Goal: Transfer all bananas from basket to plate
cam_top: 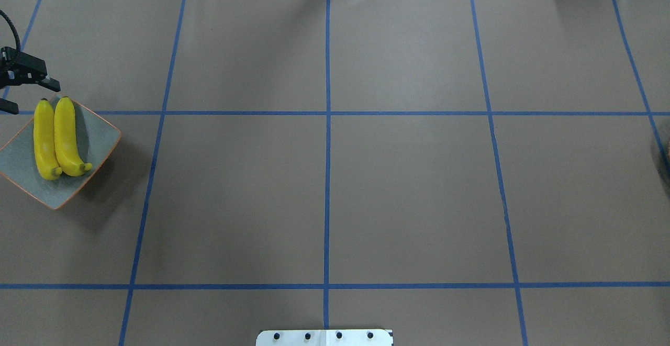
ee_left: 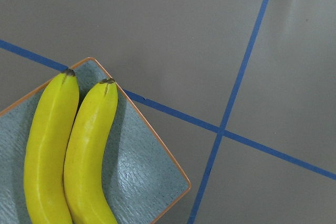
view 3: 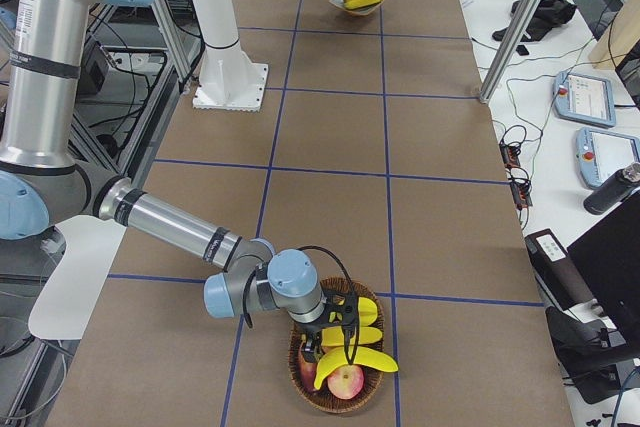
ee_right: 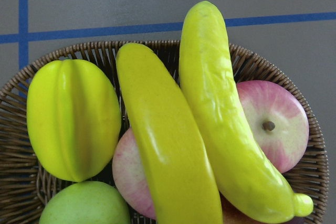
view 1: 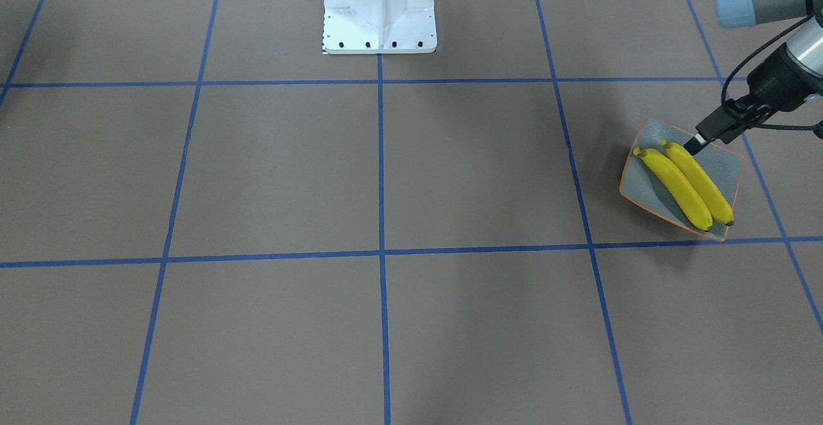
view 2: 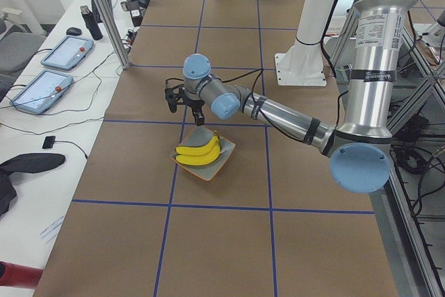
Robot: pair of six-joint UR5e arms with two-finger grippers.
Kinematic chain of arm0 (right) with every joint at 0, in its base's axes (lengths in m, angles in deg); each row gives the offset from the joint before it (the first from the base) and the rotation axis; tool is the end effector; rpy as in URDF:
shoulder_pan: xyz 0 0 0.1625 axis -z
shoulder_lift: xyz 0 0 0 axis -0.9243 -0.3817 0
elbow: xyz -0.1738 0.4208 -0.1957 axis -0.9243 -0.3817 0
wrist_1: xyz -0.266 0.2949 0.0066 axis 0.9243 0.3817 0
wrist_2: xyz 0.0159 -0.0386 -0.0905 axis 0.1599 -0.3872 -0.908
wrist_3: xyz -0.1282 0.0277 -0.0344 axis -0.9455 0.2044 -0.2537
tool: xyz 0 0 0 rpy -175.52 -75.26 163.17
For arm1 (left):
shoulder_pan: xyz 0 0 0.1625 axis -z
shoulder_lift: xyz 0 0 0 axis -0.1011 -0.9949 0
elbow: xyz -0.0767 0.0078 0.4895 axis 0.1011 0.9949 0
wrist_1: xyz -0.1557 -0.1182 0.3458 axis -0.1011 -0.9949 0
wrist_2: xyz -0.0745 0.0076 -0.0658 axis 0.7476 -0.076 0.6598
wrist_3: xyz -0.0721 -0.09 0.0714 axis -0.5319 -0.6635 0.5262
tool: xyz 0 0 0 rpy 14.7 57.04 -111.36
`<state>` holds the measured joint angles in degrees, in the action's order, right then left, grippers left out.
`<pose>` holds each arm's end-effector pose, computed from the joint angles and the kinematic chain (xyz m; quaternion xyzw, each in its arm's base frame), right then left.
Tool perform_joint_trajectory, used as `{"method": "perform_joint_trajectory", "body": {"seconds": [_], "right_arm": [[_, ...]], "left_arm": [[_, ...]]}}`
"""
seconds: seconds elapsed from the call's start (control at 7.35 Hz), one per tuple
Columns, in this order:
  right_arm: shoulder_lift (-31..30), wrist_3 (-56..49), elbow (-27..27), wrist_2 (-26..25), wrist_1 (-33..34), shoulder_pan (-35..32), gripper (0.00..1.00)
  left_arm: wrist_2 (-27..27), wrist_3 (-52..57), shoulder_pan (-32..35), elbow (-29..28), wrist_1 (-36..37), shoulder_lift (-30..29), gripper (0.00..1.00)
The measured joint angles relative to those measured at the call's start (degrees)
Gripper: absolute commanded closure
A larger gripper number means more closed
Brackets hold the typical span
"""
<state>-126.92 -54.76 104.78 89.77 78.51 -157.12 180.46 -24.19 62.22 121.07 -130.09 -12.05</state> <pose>0.0490 -0.3505 0.8718 0.0695 -0.3287 0.0908 0.9375 0.1592 -0.4900 0.5288 -0.0154 0.4913 -0.1906 0.8498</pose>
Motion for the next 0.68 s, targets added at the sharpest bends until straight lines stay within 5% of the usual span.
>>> {"method": "perform_joint_trajectory", "body": {"seconds": [0.27,0.54,0.68], "right_arm": [[0.1,0.0,-0.3,0.2,0.0,0.1,0.44],[0.1,-0.1,-0.5,0.3,0.0,0.1,1.0],[0.1,-0.2,-0.6,0.4,0.0,0.1,1.0]], "left_arm": [[0.1,0.1,0.0,0.0,0.0,0.0,0.0],[0.1,0.1,0.0,-0.1,0.0,0.1,0.0],[0.2,0.1,0.0,-0.1,0.0,0.1,0.0]]}}
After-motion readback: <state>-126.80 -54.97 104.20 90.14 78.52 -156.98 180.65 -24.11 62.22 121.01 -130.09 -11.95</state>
